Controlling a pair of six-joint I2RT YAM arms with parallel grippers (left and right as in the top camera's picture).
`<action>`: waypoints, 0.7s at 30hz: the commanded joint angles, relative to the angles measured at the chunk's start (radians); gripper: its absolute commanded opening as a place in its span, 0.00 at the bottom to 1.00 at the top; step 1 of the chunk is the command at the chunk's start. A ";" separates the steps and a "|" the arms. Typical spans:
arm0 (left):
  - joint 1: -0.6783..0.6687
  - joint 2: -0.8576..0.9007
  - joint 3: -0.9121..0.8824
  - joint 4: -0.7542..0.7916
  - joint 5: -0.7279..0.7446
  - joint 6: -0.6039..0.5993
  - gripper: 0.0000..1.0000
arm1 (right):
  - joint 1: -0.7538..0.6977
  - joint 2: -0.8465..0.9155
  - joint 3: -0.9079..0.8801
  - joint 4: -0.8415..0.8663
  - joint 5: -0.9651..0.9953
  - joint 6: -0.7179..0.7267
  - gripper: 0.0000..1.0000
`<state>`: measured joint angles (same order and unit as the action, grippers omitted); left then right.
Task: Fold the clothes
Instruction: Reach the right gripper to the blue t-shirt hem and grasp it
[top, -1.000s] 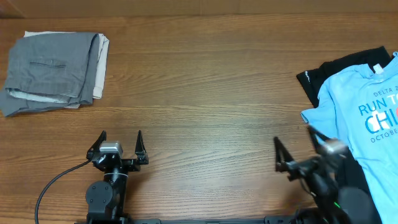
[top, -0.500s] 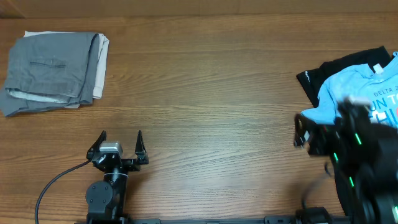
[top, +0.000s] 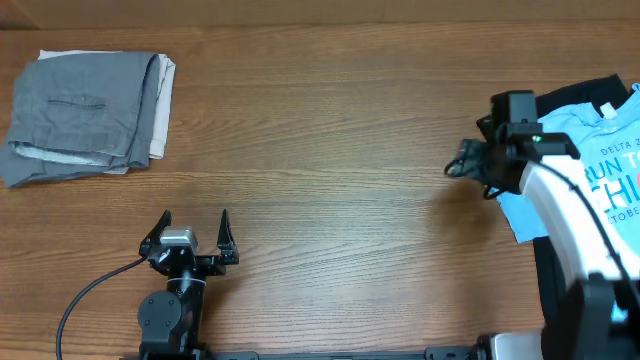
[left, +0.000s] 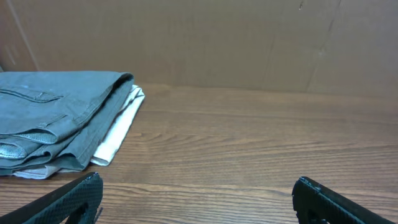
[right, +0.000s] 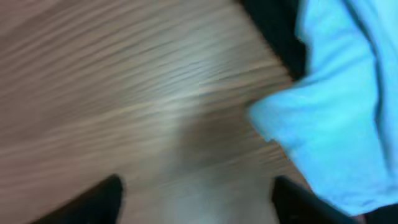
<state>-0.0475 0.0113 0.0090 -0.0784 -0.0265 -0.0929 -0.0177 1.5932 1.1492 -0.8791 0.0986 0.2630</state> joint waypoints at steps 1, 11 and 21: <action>-0.006 -0.006 -0.003 0.002 0.009 0.026 1.00 | -0.086 0.081 0.023 0.040 0.040 0.056 0.62; -0.006 -0.006 -0.003 0.002 0.009 0.026 1.00 | -0.147 0.222 -0.011 0.131 0.051 0.135 0.56; -0.006 -0.006 -0.003 0.002 0.009 0.026 1.00 | -0.146 0.235 -0.032 0.191 0.051 0.183 0.57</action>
<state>-0.0475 0.0113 0.0090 -0.0780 -0.0265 -0.0929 -0.1677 1.8133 1.1233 -0.7040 0.1383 0.4229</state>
